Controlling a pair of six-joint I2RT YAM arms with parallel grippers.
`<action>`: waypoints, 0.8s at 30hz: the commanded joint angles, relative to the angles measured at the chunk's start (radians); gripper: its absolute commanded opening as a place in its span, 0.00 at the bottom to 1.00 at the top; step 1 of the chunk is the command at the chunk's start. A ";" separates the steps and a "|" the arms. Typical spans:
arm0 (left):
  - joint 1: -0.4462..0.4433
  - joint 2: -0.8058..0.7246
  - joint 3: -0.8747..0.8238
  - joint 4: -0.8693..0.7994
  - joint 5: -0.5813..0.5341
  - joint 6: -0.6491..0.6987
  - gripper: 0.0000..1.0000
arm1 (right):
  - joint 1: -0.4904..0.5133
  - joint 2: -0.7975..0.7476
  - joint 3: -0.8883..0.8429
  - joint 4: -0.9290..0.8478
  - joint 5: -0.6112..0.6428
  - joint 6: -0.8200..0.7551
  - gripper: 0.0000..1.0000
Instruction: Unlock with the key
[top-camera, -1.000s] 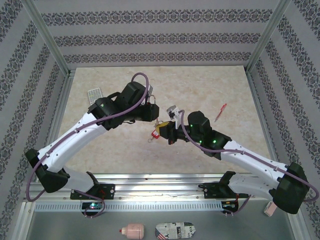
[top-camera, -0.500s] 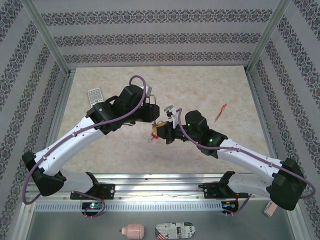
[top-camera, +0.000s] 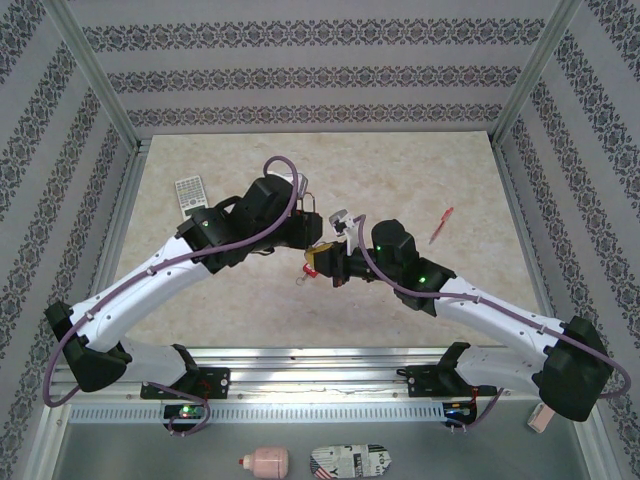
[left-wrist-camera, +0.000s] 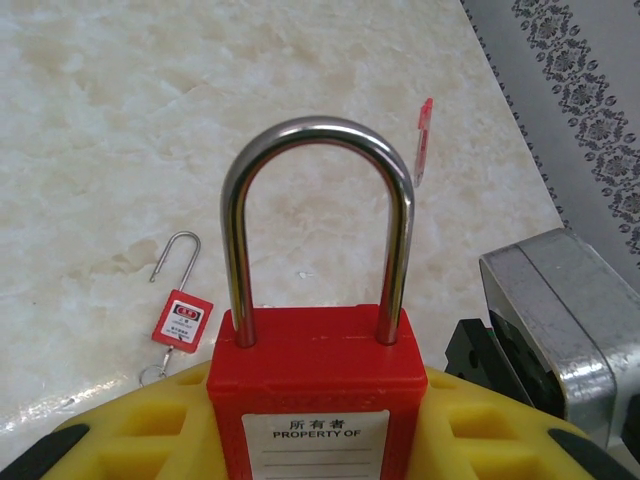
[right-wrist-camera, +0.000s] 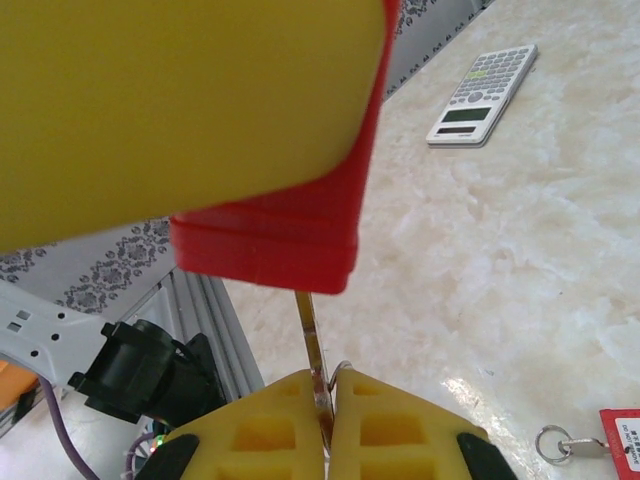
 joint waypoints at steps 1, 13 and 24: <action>-0.035 0.003 0.018 -0.017 -0.044 0.036 0.00 | -0.017 -0.001 0.007 0.043 -0.011 0.025 0.00; -0.132 -0.069 -0.150 0.172 -0.214 0.098 0.00 | -0.068 0.001 -0.027 0.168 -0.046 0.146 0.00; -0.136 -0.091 -0.257 0.289 -0.129 0.029 0.00 | -0.099 -0.013 -0.042 0.226 -0.054 0.172 0.00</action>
